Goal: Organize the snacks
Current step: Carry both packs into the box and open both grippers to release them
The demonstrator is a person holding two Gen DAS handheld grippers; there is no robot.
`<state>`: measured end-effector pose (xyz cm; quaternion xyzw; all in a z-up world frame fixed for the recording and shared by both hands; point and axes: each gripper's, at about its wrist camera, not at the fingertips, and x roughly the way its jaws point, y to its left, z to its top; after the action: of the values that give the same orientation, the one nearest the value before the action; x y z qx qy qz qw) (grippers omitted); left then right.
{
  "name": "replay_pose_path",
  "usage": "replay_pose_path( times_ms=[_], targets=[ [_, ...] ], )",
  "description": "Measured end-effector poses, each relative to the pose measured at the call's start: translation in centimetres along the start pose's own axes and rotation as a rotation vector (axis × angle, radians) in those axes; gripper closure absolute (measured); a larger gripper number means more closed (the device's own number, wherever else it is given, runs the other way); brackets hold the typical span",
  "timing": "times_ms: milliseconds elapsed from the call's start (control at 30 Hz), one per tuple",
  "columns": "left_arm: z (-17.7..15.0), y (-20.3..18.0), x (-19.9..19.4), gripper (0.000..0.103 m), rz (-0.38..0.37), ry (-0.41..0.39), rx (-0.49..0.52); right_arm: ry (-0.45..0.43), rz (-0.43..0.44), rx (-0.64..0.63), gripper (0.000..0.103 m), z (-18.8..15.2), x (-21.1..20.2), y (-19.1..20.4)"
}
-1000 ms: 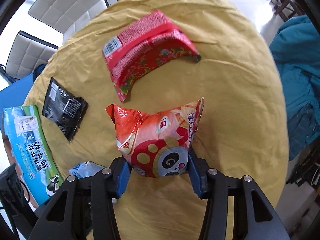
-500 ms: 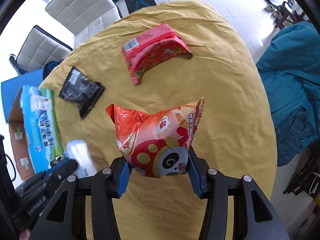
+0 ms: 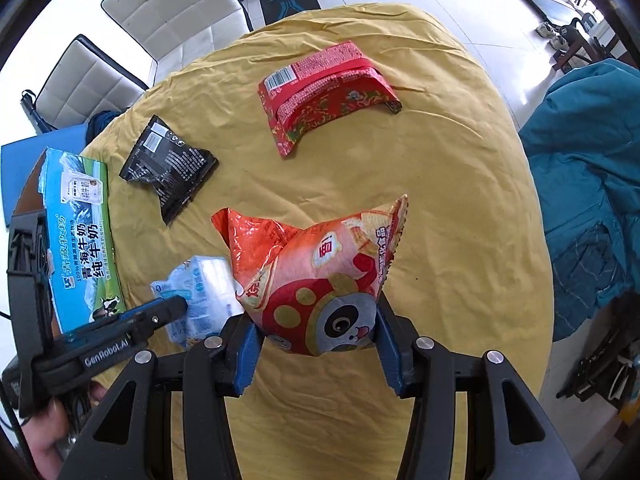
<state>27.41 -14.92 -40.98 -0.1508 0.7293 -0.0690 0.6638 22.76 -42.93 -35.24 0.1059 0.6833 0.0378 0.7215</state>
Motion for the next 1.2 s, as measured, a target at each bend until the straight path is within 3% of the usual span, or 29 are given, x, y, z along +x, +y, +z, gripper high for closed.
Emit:
replay_pose_path(
  times_ms=[100, 167, 267, 400, 500, 567, 600, 633, 733, 867, 1200],
  targets=[
    [-0.1, -0.4, -0.7, 0.064, -0.001, -0.001, -0.012, 0.013, 0.008, 0.003, 0.050, -0.1, 0.2, -0.1],
    [0.1, -1.0, -1.4, 0.050, 0.009, -0.028, 0.015, 0.015, 0.015, 0.003, 0.050, -0.2, 0.2, -0.2],
    [0.7, -1.3, -1.3, 0.046, 0.102, -0.021, 0.044, 0.022, 0.023, 0.007, 0.050, -0.4, 0.2, -0.3],
    [1.0, -0.2, 0.6, 0.041, 0.049, 0.038, -0.002, 0.020, 0.026, 0.001, 0.050, -0.5, 0.2, -0.2],
    [1.0, -0.6, 1.4, 0.041, 0.055, 0.020, 0.005, 0.029, 0.024, 0.008, 0.050, -0.6, 0.7, -0.2],
    [1.0, -0.9, 1.2, 0.048, 0.020, 0.007, -0.010, 0.034, 0.021, 0.009, 0.050, -0.6, 0.9, -0.3],
    [1.0, -1.3, 1.2, 0.059, -0.004, 0.003, -0.006, 0.035, 0.018, 0.008, 0.050, -0.7, 1.0, -0.3],
    [0.8, -1.7, 1.2, 0.072, -0.008, 0.005, 0.003, 0.034, 0.015, 0.006, 0.050, -0.7, 1.1, -0.3],
    [0.2, -3.4, 0.9, 0.085, 0.031, -0.030, 0.073, 0.034, 0.002, 0.000, 0.050, -0.8, 1.3, -0.1],
    [-0.9, -4.8, -0.5, 0.088, 0.055, -0.094, 0.114, 0.026, -0.004, 0.004, 0.050, -0.8, 1.1, -0.1],
    [-3.6, -3.6, -7.8, 0.090, 0.007, -0.259, 0.134, -0.037, -0.025, -0.001, 0.050, -1.1, -1.9, 0.3]
  ],
)
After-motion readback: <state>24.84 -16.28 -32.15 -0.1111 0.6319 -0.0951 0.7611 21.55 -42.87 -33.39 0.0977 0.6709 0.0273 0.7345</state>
